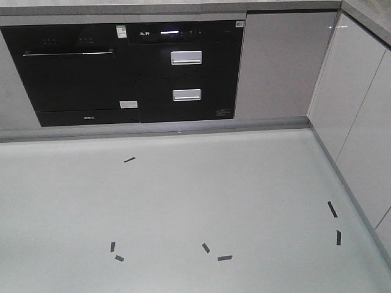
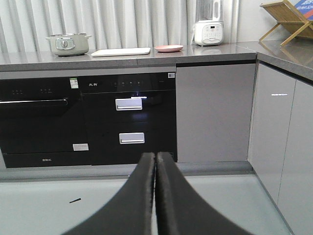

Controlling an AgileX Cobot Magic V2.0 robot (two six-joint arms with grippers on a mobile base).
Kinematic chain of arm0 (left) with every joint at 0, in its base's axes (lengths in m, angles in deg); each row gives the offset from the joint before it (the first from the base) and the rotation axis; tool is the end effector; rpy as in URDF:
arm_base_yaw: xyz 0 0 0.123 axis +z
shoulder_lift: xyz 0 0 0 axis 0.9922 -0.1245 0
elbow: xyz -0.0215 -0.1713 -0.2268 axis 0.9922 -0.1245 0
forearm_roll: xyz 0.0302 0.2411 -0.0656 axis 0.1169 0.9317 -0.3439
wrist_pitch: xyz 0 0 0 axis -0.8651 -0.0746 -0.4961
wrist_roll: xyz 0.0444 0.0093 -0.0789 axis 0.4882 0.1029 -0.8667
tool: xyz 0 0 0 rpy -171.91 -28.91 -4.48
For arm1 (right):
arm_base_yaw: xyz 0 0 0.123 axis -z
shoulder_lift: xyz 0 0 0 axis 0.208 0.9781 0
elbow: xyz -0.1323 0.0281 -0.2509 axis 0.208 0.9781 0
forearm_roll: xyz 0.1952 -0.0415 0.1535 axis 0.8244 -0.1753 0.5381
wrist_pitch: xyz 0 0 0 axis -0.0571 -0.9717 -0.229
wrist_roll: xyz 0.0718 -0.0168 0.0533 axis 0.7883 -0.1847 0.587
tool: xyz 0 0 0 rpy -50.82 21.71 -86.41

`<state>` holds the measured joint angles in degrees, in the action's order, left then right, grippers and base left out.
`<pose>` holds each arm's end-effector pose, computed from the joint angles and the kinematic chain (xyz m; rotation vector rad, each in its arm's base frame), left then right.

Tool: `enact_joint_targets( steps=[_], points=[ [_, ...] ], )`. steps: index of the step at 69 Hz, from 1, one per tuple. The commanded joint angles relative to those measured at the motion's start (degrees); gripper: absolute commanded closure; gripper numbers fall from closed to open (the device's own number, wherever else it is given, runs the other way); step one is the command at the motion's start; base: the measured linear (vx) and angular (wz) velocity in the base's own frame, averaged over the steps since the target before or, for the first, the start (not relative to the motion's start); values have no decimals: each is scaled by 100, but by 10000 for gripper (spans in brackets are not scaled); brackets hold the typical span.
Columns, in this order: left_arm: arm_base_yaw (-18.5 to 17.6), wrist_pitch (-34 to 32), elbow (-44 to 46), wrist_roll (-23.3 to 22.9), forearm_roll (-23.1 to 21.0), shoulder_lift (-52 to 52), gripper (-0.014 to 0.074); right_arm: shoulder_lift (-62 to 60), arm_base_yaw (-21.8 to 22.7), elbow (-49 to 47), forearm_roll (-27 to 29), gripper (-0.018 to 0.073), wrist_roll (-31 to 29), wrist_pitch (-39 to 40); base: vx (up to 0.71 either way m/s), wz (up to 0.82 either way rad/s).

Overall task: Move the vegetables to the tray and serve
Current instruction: 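Drive the base forward to the counter with the pot, tray and plate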

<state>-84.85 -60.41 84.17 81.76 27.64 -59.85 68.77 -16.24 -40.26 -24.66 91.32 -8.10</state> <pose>0.0565 -0.0022 0.2009 -0.0274 1.5463 -0.0892 0.0567 0.0030 0.1970 -0.0045 1.5798 0.0920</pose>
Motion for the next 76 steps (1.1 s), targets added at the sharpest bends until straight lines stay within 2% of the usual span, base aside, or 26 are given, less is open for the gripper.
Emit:
enact_joint_targets(
  steps=[1,76],
  points=[
    [18,-415,-57,0,-46,82,603,-6,30,36,-49,566,-9,457,1,-1],
    [18,-415,-57,0,-46,82,603,-6,30,36,-49,566,-9,457,7,3]
  ],
)
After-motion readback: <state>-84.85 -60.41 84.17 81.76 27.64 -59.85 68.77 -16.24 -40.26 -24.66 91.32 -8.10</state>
